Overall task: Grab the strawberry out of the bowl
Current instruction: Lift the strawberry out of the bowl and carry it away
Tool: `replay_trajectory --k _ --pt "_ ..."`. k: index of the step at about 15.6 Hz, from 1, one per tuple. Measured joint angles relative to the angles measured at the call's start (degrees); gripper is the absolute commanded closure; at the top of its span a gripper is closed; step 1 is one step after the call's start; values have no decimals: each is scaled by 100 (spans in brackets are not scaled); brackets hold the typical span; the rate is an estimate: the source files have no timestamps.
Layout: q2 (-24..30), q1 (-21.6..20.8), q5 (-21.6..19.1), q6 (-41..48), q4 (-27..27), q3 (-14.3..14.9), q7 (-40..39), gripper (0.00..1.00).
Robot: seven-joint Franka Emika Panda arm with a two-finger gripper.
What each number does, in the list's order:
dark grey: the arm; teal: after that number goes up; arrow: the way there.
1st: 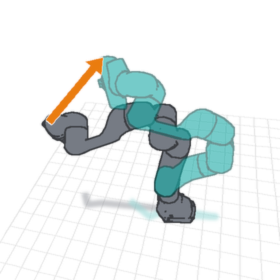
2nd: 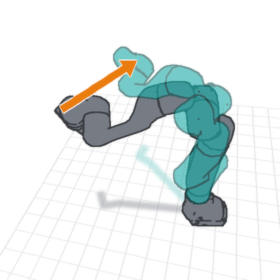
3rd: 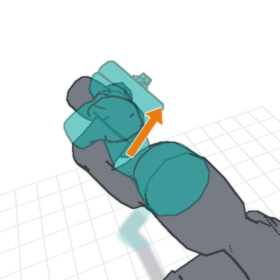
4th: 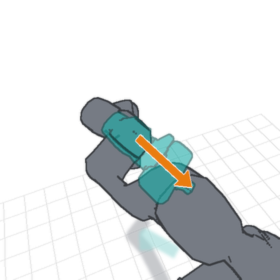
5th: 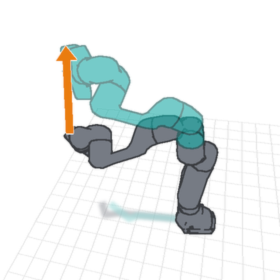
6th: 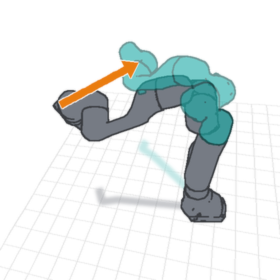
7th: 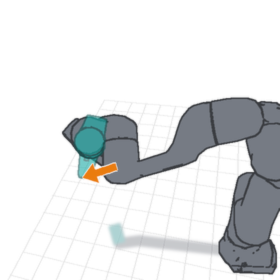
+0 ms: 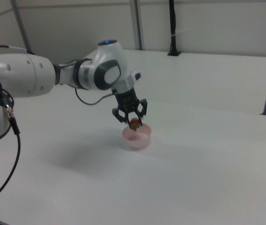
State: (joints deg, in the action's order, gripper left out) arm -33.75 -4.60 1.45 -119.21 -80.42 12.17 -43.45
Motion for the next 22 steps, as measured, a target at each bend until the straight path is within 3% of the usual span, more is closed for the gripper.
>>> replay_trajectory --k 3,6,10,13,14,15,16,20,22 --pt "285 18 -25 205 1 112 9 74" --pt "313 164 -25 202 -39 476 -30 74" --pt "165 933 -20 -108 -438 734 -689 69" --pt "-134 1413 -11 -414 -706 760 -1006 52" --pt "-231 1472 -11 -526 -726 759 -1008 39" --pt "-271 1494 -11 -574 -712 765 -1008 11" --pt "-271 1499 -12 -574 -713 766 -1004 0" --pt "-259 1541 -90 -576 -694 768 -832 0" --pt "-117 1511 -150 -578 -620 755 -245 0"
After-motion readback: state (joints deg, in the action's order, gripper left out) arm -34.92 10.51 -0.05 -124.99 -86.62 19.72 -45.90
